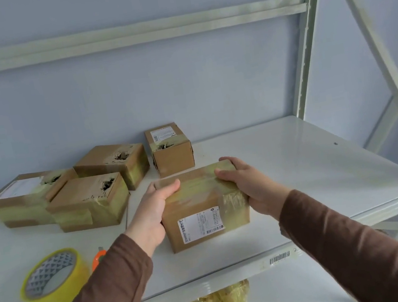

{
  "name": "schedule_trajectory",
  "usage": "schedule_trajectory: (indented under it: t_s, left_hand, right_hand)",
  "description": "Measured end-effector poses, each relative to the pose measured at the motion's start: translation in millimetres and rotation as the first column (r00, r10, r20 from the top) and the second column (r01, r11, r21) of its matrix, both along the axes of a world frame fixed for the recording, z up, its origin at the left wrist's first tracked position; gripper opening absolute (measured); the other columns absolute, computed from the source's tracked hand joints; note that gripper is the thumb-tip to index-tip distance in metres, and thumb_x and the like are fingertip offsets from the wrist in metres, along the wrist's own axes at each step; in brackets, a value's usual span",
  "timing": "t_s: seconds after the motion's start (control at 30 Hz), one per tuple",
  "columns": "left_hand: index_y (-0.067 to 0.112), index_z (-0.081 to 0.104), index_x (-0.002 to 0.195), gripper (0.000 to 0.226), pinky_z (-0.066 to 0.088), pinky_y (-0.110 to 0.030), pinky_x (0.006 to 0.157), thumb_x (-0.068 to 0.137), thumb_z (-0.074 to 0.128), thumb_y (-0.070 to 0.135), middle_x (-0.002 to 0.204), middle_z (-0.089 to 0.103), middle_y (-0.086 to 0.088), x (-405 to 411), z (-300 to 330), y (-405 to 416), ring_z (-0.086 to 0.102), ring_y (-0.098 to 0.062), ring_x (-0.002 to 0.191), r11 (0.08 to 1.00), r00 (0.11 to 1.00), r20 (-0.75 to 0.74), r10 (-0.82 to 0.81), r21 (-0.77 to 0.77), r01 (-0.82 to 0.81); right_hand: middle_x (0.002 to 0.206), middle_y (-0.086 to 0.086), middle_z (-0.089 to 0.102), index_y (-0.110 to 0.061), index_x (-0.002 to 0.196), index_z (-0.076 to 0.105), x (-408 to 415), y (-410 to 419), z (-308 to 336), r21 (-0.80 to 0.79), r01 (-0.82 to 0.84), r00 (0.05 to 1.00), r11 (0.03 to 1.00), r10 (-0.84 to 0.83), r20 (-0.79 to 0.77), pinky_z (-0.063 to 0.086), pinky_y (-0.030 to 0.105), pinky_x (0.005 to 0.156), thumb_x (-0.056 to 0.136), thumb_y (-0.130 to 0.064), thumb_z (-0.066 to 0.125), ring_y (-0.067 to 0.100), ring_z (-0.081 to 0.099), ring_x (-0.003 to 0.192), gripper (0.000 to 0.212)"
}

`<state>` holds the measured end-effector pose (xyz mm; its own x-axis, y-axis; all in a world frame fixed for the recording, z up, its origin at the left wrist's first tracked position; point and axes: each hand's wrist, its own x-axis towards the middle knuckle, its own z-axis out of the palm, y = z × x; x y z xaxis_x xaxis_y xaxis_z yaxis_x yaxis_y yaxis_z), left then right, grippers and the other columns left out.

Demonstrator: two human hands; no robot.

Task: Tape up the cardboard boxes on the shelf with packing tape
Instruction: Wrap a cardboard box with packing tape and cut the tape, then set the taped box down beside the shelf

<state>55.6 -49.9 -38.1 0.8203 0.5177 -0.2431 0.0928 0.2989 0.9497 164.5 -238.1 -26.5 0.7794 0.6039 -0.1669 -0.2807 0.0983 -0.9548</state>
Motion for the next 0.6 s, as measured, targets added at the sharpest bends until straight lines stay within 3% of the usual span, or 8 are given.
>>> schedule_trajectory:
  t_s: [0.1,0.2,0.27,0.33,0.43,0.5,0.53,0.6]
  left_hand:
    - [0.022,0.065,0.096,0.025,0.06,-0.042,0.079,0.082,0.084,0.018,0.101,0.079,-0.01,4.9,-3.6,2.6,0.077,-0.029,0.085,1.0,0.999,0.026,0.02,0.001,-0.02]
    - [0.02,0.062,0.094,0.023,0.06,-0.047,0.085,0.084,0.082,0.016,0.105,0.078,-0.014,3.4,-1.8,-3.1,0.075,-0.032,0.088,1.0,0.999,0.026,0.024,-0.011,-0.024]
    - [0.019,0.061,0.097,0.023,0.061,-0.045,0.08,0.086,0.08,0.016,0.107,0.077,-0.015,-0.4,2.2,-10.5,0.075,-0.031,0.087,0.998,0.997,0.049,0.056,-0.022,-0.055]
    - [0.016,0.059,0.11,0.026,0.061,-0.04,0.073,0.09,0.077,0.02,0.107,0.077,-0.013,-7.0,3.0,-22.3,0.076,-0.029,0.089,0.991,0.989,0.089,0.117,-0.077,-0.111]
    - [0.018,0.058,0.117,0.032,0.058,-0.032,0.068,0.09,0.075,0.021,0.111,0.074,-0.009,-22.8,-8.1,-50.9,0.075,-0.021,0.088,0.981,0.977,0.123,0.173,-0.112,-0.16]
    - [0.024,0.058,0.117,0.041,0.055,-0.025,0.062,0.083,0.081,0.024,0.111,0.073,-0.004,-31.3,-15.6,-71.7,0.074,-0.008,0.082,0.992,0.984,0.126,0.125,-0.012,-0.125]
    - [0.026,0.056,0.117,0.047,0.054,-0.023,0.063,0.08,0.085,0.025,0.113,0.072,-0.002,-33.5,-16.7,-80.1,0.073,-0.005,0.082,0.995,0.986,0.138,0.096,0.015,-0.099]
    - [0.032,0.051,0.121,0.059,0.05,-0.025,0.075,0.076,0.09,0.033,0.121,0.067,0.0,-35.2,-14.6,-89.8,0.07,-0.007,0.096,0.998,0.99,0.138,0.036,0.048,-0.043]
  right_hand:
    - [0.091,0.008,0.071,-0.013,0.132,0.053,3.8,1.4,-3.9,-0.006,0.035,0.999,0.999,-0.035,-0.003,0.061,0.033,0.055,0.098,-0.008,0.066,0.02,0.073,0.065,0.036]
    - [0.089,0.007,0.074,-0.014,0.129,0.054,4.7,-0.6,-4.7,-0.035,0.012,1.0,0.999,-0.012,-0.005,0.063,0.037,0.059,0.098,-0.012,0.068,0.021,0.074,0.068,0.035]
    - [0.104,0.008,0.074,-0.018,0.134,0.055,11.2,-1.7,0.3,-0.099,-0.031,0.997,0.995,0.037,0.064,0.064,0.038,0.069,0.096,-0.018,0.071,0.021,0.076,0.079,0.042]
    - [0.126,0.004,0.069,-0.021,0.142,0.056,25.1,-0.7,10.1,-0.24,-0.005,0.966,0.971,0.067,0.251,0.061,0.03,0.08,0.092,-0.026,0.076,0.016,0.074,0.097,0.054]
    - [0.145,-0.003,0.058,-0.026,0.148,0.052,44.1,4.9,26.7,-0.558,0.295,0.754,0.776,0.17,0.635,0.046,0.032,0.104,0.083,-0.06,0.076,0.019,0.058,0.13,0.078]
    - [0.147,-0.003,0.057,-0.028,0.151,0.045,48.6,10.3,30.7,-0.638,0.483,0.653,0.599,0.239,0.719,0.045,0.037,0.1,0.075,-0.082,0.064,0.023,0.056,0.132,0.095]
    - [0.146,-0.001,0.057,-0.027,0.152,0.042,48.3,12.0,31.1,-0.641,0.494,0.647,0.588,0.243,0.722,0.047,0.036,0.094,0.075,-0.084,0.061,0.025,0.058,0.128,0.098]
    - [0.148,0.002,0.055,-0.024,0.154,0.038,43.0,11.5,28.9,-0.574,0.375,0.736,0.729,0.142,0.662,0.053,0.032,0.084,0.079,-0.077,0.066,0.025,0.061,0.12,0.095]
